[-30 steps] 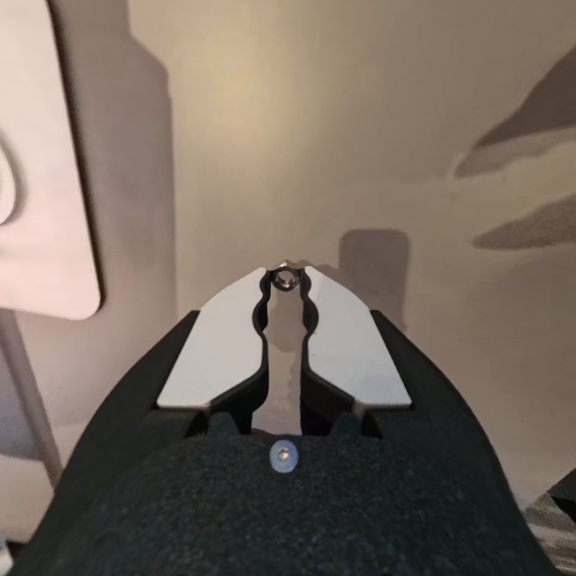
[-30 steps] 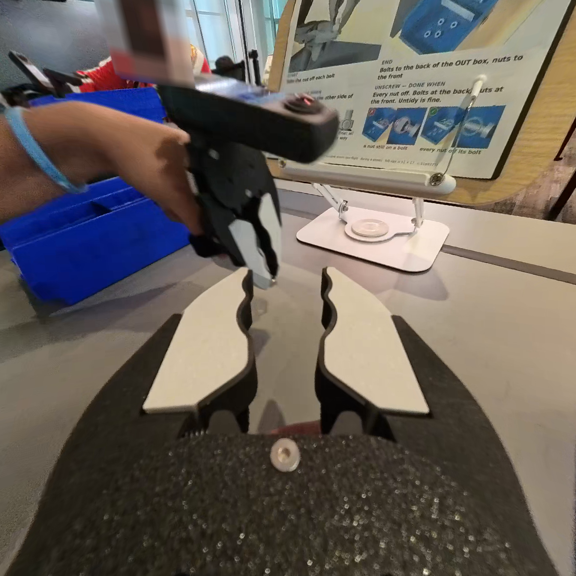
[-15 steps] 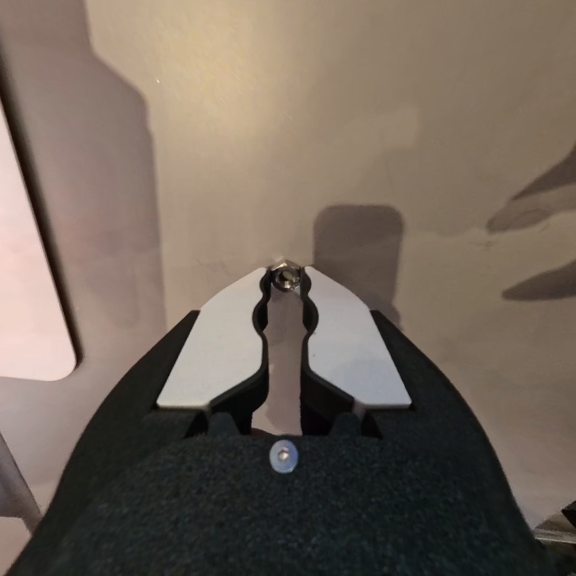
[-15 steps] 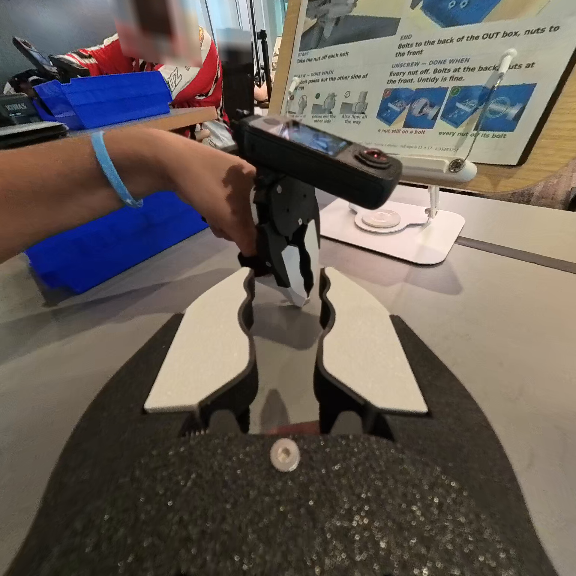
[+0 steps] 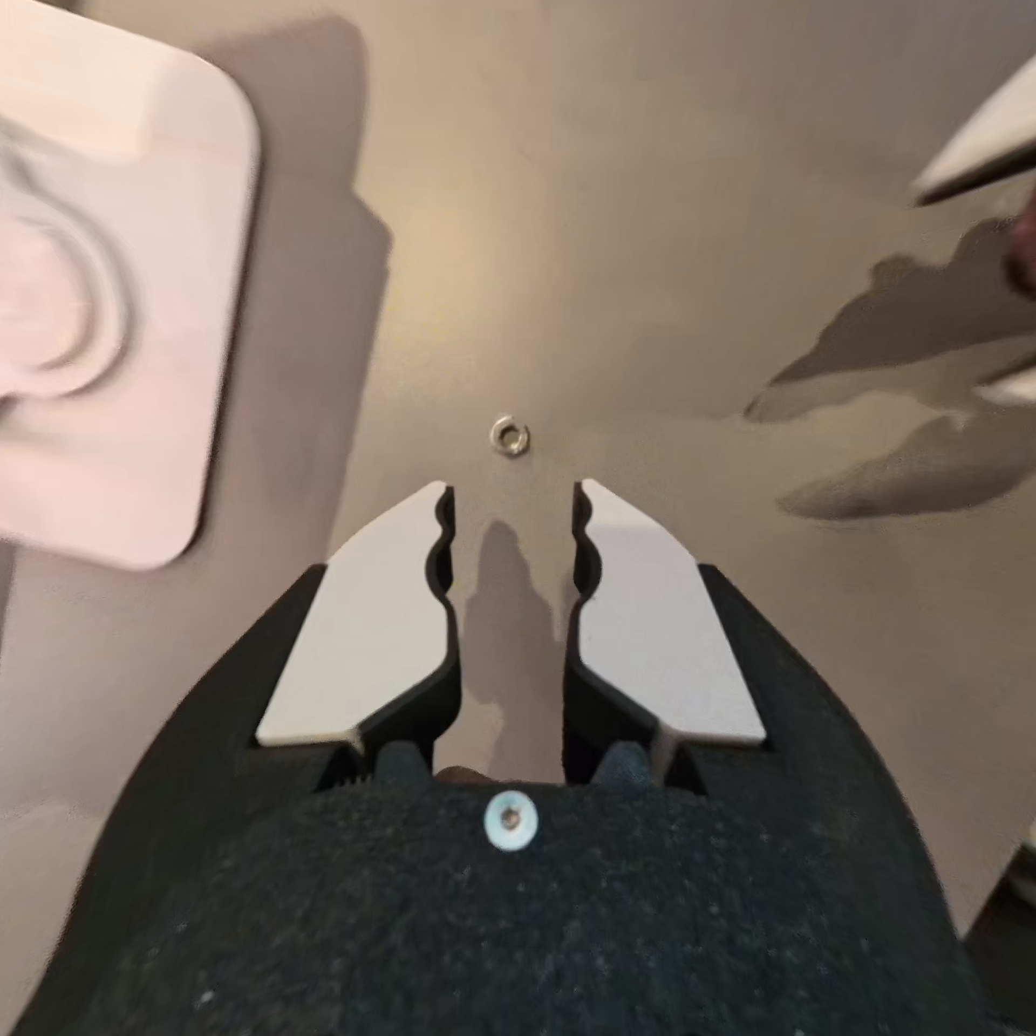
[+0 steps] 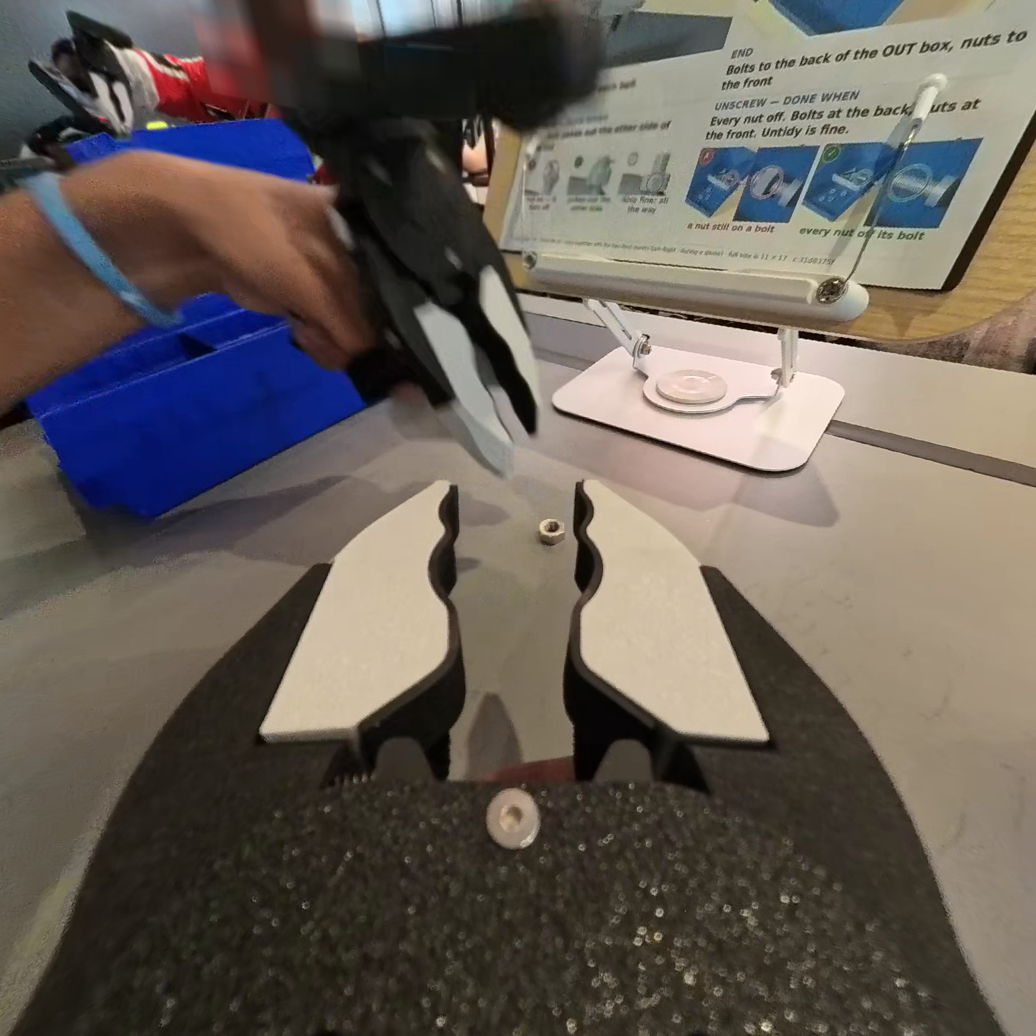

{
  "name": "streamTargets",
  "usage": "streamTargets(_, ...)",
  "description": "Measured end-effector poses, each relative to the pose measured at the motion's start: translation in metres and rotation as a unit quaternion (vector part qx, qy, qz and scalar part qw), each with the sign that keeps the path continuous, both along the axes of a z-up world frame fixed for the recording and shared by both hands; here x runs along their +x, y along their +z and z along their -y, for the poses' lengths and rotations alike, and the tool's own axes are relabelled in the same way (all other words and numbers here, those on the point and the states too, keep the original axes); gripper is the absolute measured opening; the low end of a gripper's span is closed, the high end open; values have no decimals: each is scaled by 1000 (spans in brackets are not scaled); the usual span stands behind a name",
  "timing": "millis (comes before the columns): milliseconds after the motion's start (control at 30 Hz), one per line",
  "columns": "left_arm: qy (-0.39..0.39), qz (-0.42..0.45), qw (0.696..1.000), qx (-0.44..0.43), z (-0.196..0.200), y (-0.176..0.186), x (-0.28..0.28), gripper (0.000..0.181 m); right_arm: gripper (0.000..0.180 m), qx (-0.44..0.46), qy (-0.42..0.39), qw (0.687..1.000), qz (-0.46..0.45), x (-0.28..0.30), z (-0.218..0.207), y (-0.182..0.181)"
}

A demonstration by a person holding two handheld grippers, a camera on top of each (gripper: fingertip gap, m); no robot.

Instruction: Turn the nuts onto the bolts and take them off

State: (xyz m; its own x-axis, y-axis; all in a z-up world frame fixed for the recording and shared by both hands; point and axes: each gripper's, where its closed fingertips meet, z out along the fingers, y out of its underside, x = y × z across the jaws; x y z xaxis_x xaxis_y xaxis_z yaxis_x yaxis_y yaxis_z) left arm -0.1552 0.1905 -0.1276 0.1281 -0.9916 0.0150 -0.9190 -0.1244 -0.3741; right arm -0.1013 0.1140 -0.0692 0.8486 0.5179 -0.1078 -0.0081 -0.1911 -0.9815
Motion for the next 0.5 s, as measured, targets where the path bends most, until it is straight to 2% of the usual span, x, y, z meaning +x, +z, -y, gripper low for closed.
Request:
streamTargets(100, 107, 63, 990, 67, -4, 56, -56, 50, 39, -3, 6, 1000, 0, -3, 1, -2)
streamTargets(167, 190, 120, 965, 134, -2, 93, -111, 48, 39, -9, 12, 1000, 5, -7, 1, -5)
streamTargets(267, 293, 238, 916, 134, 27, 127, -189, 49, 39, -14, 18, 1000, 16, -11, 2, -9)
streamTargets(333, 347, 272, 884, 155, 45, 126, -240, 53, 39, -17, 22, 999, 18, -13, 3, -11)
streamTargets(400, 397, 268, 859, 182, 60, 109, -284, 61, 39, -23, 27, 999, 13, -15, 4, -13)
streamTargets(500, 432, 251, 844, 194, 82, 73, -318, 64, 39, -27, 32, 999, 13, -17, 5, -14)
